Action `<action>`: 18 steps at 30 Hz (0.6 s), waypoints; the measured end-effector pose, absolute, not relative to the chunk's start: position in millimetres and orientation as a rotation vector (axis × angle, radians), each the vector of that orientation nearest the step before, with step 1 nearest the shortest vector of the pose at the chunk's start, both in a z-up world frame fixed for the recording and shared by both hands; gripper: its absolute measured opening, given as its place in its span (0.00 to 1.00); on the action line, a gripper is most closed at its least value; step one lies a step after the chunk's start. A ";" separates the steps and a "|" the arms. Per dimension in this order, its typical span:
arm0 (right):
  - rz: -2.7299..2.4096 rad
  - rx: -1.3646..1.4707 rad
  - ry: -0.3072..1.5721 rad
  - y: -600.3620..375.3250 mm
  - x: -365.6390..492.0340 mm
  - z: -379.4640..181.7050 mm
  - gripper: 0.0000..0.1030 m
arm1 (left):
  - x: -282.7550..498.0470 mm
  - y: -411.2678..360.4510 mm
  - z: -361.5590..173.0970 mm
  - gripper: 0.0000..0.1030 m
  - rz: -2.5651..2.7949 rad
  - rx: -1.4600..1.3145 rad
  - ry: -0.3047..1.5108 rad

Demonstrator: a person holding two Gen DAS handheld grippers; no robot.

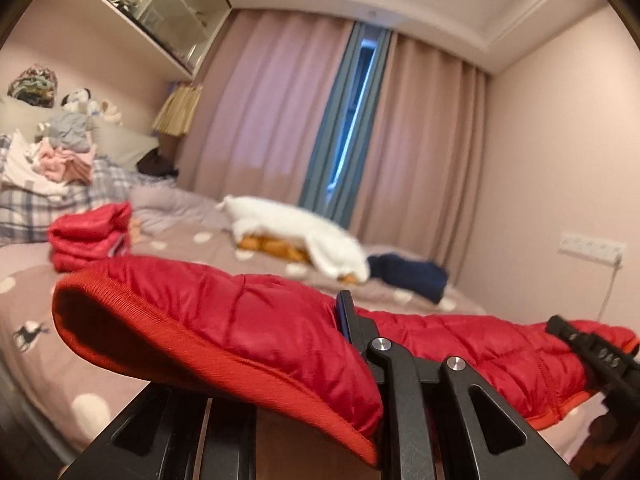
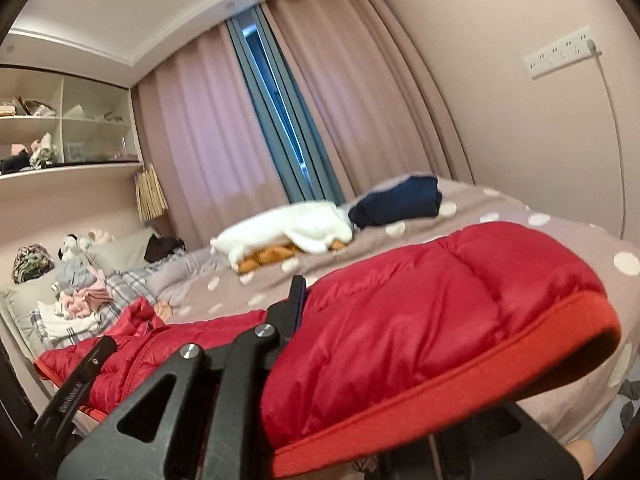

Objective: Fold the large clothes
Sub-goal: 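Lift the folded jacket with both tools and fold it over on itself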

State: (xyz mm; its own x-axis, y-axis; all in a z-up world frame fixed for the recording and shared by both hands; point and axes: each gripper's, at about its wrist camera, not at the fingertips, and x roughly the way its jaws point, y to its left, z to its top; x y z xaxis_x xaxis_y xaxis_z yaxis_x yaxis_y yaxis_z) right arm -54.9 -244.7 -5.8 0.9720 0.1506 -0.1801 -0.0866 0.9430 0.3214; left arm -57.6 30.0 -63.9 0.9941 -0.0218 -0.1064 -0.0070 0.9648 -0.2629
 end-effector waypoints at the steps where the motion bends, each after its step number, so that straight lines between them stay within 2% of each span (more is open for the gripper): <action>1: 0.103 0.312 0.230 -244.4 -45.2 -5.8 0.11 | -51.3 28.3 -63.8 0.18 -0.005 -0.263 0.126; 6: 0.089 0.281 0.294 -243.2 -12.0 -12.0 0.12 | 2.7 21.5 -58.9 0.18 0.005 -0.215 0.212; 13: 0.116 0.238 0.267 -242.0 34.4 16.4 0.12 | 39.9 18.9 -36.0 0.18 0.014 -0.191 0.161; 18: 0.099 0.258 0.323 -241.7 78.3 22.5 0.13 | 82.1 11.9 -29.7 0.18 0.048 -0.183 0.215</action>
